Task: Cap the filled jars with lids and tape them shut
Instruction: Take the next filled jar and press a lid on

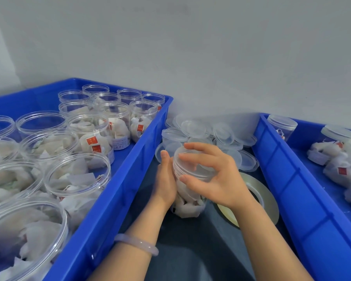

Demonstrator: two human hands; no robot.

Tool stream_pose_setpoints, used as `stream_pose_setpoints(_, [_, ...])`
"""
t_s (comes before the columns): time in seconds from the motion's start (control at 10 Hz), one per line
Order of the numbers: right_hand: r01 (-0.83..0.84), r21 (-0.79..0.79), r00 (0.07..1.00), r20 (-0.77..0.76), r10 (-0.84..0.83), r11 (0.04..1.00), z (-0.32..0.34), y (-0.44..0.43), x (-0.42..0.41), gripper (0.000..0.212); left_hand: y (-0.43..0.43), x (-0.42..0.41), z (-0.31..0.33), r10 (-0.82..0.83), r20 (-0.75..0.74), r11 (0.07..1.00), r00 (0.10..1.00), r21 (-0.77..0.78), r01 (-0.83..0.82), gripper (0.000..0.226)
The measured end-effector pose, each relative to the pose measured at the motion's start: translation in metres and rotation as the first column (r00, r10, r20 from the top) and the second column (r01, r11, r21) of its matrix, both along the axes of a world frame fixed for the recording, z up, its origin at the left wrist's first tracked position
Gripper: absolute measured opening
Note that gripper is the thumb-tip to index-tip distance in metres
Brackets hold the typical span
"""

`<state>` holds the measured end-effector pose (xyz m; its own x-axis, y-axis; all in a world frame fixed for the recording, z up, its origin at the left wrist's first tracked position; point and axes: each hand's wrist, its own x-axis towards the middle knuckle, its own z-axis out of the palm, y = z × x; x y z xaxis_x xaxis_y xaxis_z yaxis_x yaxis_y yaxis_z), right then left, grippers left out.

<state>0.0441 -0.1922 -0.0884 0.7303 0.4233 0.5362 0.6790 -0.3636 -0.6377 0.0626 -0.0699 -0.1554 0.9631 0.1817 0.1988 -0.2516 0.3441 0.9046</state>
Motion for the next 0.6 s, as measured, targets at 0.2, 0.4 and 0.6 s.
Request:
stream_pose_setpoints(0.2, [-0.019,-0.007,1.0,0.015,0.019,1.0,0.0007,-0.0005,0.0001,0.037,0.0013,0.0015,-0.0022,0.078,0.054,0.995,0.995,0.059,-0.081,0.052])
stream_pose_setpoints(0.4, [0.041,-0.037,0.997,0.071,-0.038,0.998,-0.0043,0.0028,-0.0011,0.035,-0.0002,0.0009,-0.0023,0.147,-0.048,0.988,0.988,0.054,-0.144,0.056])
stream_pose_setpoints(0.6, [0.163,-0.048,0.984,0.075,-0.159,0.985,-0.0087,0.0085,-0.0065,0.033,-0.0021,-0.0018,0.0013,0.124,-0.206,0.992,0.971,-0.003,-0.127,0.063])
